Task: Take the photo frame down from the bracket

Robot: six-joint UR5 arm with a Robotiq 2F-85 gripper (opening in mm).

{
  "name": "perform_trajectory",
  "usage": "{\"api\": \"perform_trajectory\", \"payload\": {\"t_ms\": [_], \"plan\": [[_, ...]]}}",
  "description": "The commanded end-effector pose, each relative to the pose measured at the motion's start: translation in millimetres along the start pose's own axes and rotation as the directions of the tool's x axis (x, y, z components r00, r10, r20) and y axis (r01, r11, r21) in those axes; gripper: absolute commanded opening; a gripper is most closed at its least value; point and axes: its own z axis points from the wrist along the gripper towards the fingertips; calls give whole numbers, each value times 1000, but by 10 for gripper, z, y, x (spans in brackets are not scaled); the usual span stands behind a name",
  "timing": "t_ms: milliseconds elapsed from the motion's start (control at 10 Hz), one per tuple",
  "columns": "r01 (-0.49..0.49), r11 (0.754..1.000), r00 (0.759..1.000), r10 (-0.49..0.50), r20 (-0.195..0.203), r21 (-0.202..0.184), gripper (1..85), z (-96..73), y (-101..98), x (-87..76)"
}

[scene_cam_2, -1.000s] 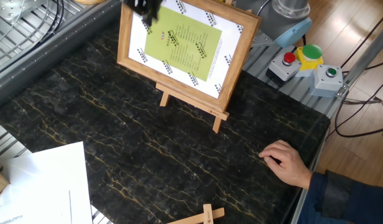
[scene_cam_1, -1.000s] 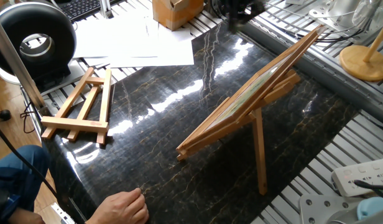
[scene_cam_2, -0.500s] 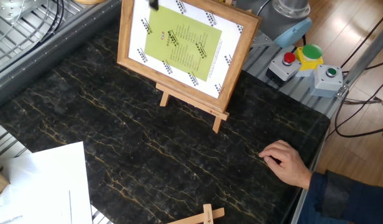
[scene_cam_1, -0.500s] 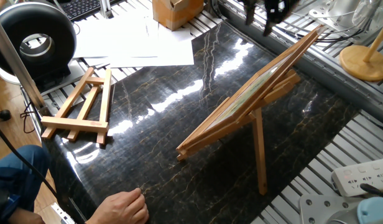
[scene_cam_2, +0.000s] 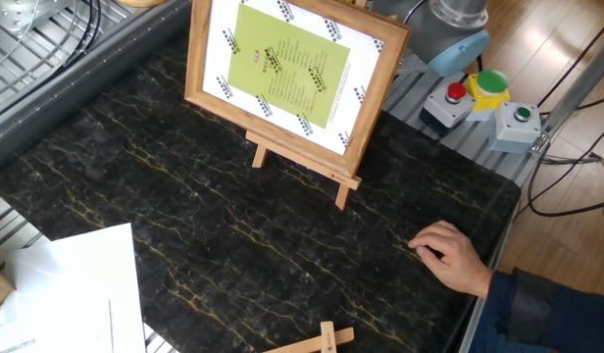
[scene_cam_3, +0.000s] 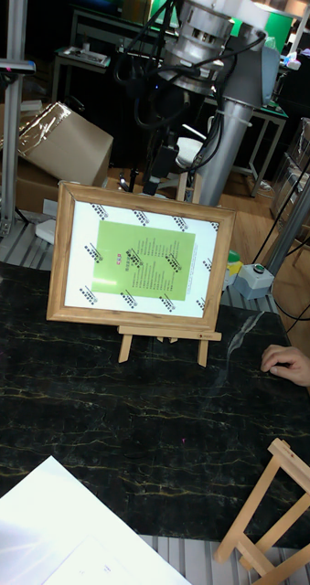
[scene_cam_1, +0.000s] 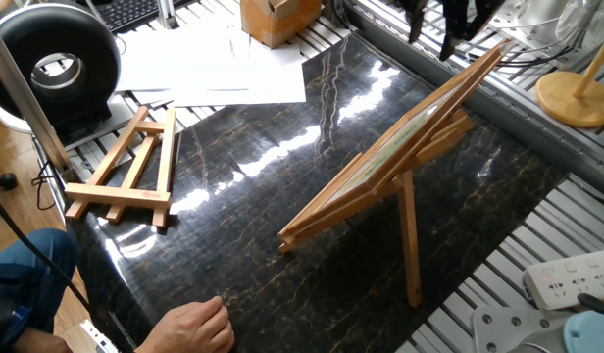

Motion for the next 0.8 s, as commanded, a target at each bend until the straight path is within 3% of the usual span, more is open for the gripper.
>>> {"api": "perform_trajectory", "payload": {"t_ms": [0, 200, 500, 600, 700], "plan": [[18, 1000, 999, -17, -29, 20, 450, 6, 2, 94], [-8, 999, 1000, 9, -15, 52, 453, 3, -81, 60], [4, 996, 999, 0, -42, 92, 453, -6, -183, 128], [8, 995, 999, -4, -32, 103, 457, -8, -213, 102], [25, 994, 1000, -23, -21, 105, 620, -8, -220, 68]]}}
